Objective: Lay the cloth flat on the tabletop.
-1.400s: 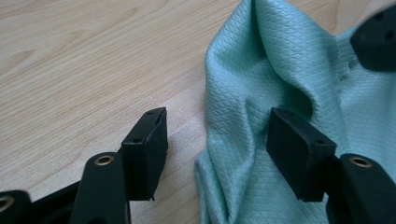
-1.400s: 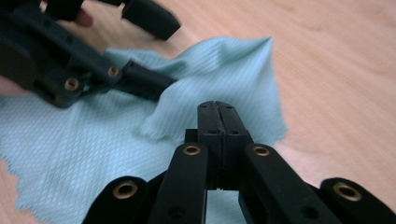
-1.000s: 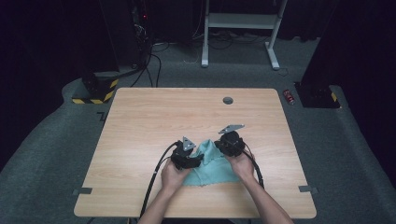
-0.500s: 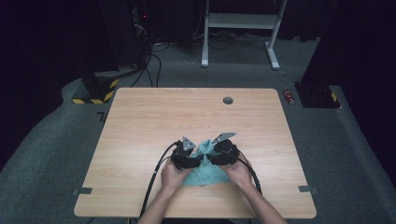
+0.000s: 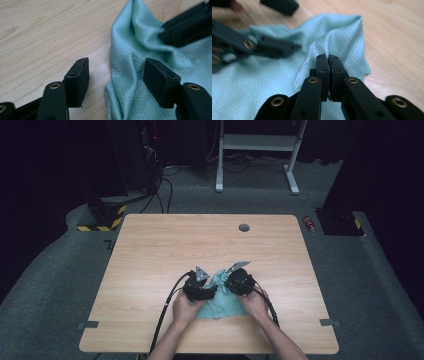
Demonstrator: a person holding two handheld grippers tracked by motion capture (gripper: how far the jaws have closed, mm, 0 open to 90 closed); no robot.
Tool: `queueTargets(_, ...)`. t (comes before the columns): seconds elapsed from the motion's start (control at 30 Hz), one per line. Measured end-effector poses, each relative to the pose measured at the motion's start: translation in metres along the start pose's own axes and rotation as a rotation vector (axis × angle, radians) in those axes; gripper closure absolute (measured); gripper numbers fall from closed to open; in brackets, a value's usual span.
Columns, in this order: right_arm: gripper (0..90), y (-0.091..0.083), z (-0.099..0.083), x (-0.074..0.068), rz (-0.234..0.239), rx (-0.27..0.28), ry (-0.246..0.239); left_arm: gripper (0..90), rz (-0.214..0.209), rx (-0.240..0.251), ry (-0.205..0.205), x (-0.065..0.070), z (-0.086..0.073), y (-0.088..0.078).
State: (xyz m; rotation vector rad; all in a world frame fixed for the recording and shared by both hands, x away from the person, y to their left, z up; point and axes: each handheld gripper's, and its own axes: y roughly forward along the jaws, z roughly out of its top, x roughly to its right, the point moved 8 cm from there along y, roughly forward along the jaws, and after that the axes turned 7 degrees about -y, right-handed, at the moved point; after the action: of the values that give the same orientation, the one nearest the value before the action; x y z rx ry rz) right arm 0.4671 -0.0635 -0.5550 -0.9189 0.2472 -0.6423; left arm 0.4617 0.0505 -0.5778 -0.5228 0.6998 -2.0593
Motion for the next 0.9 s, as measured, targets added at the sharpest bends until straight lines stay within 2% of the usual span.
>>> queueTargets(0.03,88.4,-0.004,0.004,0.004,-0.007,0.02,0.001,37.6,0.001,0.0,0.002,0.0,0.0,0.0)
queueTargets(0.13,88.4,-0.016,0.018,0.019,-0.025,0.062,0.05,37.6,0.001,0.0,0.001,0.0,0.0,0.0)
queueTargets(0.27,88.2,-0.02,0.034,0.043,-0.067,0.079,0.095,37.5,0.0,0.001,-0.001,0.0,0.0,0.0)
queueTargets(0.33,86.0,-0.014,0.038,0.054,-0.084,0.064,0.135,37.5,0.0,0.0,0.0,0.0,0.0,0.0)
queueTargets(0.43,68.5,0.0,0.031,0.06,-0.066,0.017,0.204,37.5,0.0,-0.001,0.001,0.0,0.0,0.0)
queueTargets(0.5,64.4,0.006,0.024,0.061,-0.068,-0.017,0.221,37.5,0.0,-0.001,0.001,0.0,0.0,0.0)
queueTargets(0.57,62.2,0.005,0.02,0.058,-0.07,-0.002,0.226,37.5,0.0,-0.001,0.001,0.0,0.0,0.0)
queueTargets(0.63,60.5,-0.001,0.02,0.052,-0.066,0.019,0.212,37.5,0.0,-0.001,0.001,0.0,0.0,0.0)
queueTargets(0.73,58.2,-0.012,0.019,0.044,-0.077,0.028,0.14,37.5,0.0,0.0,-0.001,0.0,0.0,0.0)
queueTargets(0.83,56.7,-0.014,0.011,0.041,-0.091,-0.003,0.103,37.4,0.0,0.0,-0.001,0.0,0.0,0.0)
queueTargets(0.9,56.6,-0.011,0.005,0.041,-0.086,-0.021,0.112,37.4,0.0,0.0,-0.001,0.0,0.0,0.0)
